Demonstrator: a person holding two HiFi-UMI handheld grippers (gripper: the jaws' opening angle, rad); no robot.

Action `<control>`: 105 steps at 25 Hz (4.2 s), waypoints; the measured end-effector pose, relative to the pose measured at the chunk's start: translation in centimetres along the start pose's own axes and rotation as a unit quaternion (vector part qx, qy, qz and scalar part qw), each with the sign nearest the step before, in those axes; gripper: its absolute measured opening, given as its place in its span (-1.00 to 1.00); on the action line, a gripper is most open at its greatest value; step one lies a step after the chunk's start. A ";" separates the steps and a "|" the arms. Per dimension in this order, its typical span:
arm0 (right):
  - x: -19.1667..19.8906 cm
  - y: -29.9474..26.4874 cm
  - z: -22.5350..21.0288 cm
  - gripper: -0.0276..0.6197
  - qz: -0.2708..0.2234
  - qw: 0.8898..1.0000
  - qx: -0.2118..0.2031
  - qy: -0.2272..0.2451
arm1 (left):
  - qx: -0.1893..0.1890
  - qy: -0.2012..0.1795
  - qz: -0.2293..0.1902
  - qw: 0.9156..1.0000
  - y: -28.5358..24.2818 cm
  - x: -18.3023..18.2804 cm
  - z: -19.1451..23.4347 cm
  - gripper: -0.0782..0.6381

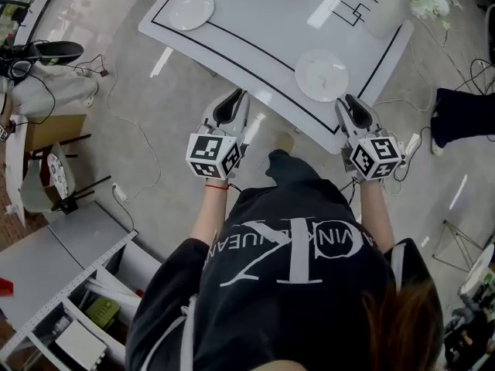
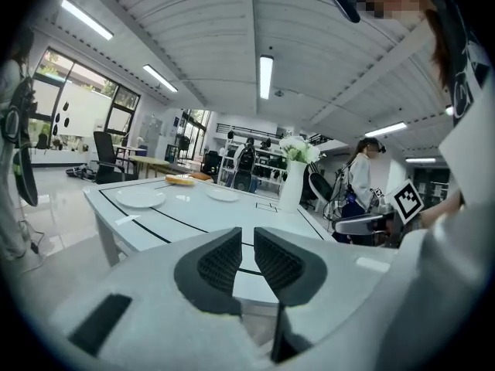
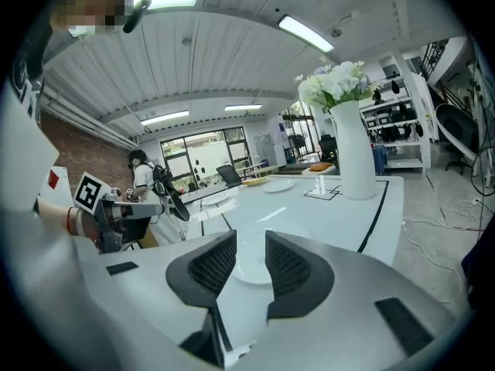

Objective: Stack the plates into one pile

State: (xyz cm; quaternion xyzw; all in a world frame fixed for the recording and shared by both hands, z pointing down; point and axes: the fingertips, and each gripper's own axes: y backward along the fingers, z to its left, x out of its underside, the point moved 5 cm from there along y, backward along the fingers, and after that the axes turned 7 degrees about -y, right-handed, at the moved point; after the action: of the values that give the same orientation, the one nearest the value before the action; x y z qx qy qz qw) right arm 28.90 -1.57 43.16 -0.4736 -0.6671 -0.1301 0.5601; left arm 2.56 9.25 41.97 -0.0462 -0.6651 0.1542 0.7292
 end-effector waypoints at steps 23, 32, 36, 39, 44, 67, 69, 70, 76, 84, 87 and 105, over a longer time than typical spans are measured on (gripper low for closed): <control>2.3 -5.1 -6.8 -0.49 0.147 0.975 0.130 -0.105 | 0.243 0.031 0.205 0.947 -16.7 2.7 -3.3 -0.34; 3.0 -5.6 -6.1 -0.48 0.137 0.950 0.226 -0.163 | 0.336 -0.004 0.296 0.894 -20.2 2.8 -3.8 -0.25; 2.9 -5.9 -6.2 -0.50 0.134 0.942 0.252 -0.177 | 0.357 -0.015 0.318 0.879 -20.9 2.9 -4.5 -0.22; 3.0 -5.8 -6.3 -0.54 0.136 0.939 0.253 -0.188 | 0.347 0.003 0.338 0.875 -21.4 3.1 -5.1 -0.18; 2.9 -5.6 -6.4 -0.60 0.112 0.932 0.264 -0.223 | 0.309 0.035 0.349 0.884 -22.1 2.8 -4.6 -0.41; -2.8 -23.6 0.4 -0.74 0.133 0.966 0.128 -0.182 | 0.182 0.077 0.321 0.926 -20.4 0.2 15.1 -0.63; -3.5 -26.1 1.5 -0.75 0.136 0.969 0.112 -0.173 | 0.167 0.075 0.317 0.930 -20.0 0.0 17.6 -0.63; -3.9 -27.4 2.1 -0.75 0.138 0.971 0.103 -0.168 | 0.158 0.076 0.316 0.932 -19.8 -0.1 19.0 -0.63; -6.2 -34.2 6.0 -0.77 0.147 0.977 0.068 -0.137 | 0.124 0.093 0.305 0.940 -18.8 -1.4 26.3 -0.63; -7.5 -41.2 10.5 -0.77 0.158 0.977 0.031 -0.137 | 0.112 0.105 0.299 0.942 -17.4 -3.1 34.6 -0.63; -7.4 -43.1 11.8 -0.76 0.166 0.976 0.028 -0.136 | 0.103 0.118 0.302 0.941 -17.1 -3.0 36.8 -0.63; -6.7 -47.0 13.7 -0.63 0.231 0.970 0.068 -0.007 | 0.135 -0.013 0.389 0.911 -17.6 -1.2 38.9 -0.51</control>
State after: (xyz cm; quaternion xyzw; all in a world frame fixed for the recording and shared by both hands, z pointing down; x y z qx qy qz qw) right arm -16.74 -19.46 49.47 -0.5766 -0.5508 0.0524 0.6012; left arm -32.97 -13.10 49.98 -0.2005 -0.5769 0.5141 0.6022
